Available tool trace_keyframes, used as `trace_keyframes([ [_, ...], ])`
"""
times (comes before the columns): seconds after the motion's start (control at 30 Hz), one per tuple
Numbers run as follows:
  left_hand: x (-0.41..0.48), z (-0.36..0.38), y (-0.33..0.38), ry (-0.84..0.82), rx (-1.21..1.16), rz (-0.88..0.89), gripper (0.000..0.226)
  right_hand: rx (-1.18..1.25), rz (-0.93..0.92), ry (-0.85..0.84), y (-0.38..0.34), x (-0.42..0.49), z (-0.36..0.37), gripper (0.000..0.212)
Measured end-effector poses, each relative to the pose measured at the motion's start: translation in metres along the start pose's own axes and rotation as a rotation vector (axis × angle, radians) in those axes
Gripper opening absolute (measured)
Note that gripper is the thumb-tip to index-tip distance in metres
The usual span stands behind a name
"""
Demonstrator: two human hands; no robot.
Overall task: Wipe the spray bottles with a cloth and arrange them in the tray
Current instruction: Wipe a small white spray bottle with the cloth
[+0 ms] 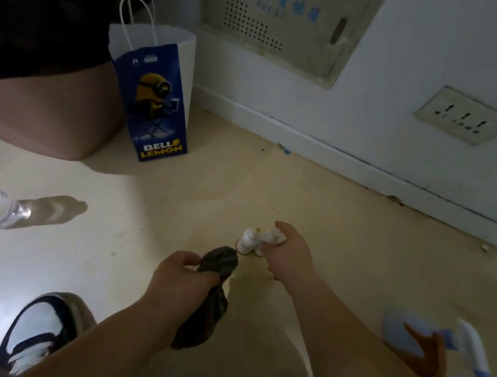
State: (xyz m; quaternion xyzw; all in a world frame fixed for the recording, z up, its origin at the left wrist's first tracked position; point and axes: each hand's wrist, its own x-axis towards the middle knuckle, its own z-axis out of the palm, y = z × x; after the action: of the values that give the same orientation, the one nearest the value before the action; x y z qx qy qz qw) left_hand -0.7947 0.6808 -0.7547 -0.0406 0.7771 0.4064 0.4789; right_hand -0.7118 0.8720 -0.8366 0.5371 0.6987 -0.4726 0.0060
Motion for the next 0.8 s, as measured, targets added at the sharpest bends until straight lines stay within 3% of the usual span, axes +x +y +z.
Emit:
trace_keyframes([
  [0.17,0.009,0.003,-0.005,0.022,0.035,0.011,0.046,0.115,0.027,0.073,0.016,0.014,0.01,0.037],
  [0.33,0.012,0.0,-0.011,0.017,0.04,0.005,0.064,0.172,-0.02,0.207,0.024,0.008,0.001,0.02],
  [0.43,0.008,-0.002,-0.008,0.012,0.072,0.017,0.037,0.192,-0.036,0.241,0.027,-0.004,-0.015,0.022],
  [0.5,0.003,-0.001,-0.006,0.016,0.087,0.042,0.023,0.22,-0.007,0.236,0.025,-0.016,-0.029,0.023],
  [0.6,-0.009,0.003,-0.001,0.01,0.062,0.087,0.028,0.304,0.003,0.218,0.014,-0.04,-0.057,0.027],
  [0.8,-0.057,0.011,0.021,-0.12,0.013,0.131,0.027,0.464,-0.047,0.095,-0.028,-0.106,-0.117,0.015],
])
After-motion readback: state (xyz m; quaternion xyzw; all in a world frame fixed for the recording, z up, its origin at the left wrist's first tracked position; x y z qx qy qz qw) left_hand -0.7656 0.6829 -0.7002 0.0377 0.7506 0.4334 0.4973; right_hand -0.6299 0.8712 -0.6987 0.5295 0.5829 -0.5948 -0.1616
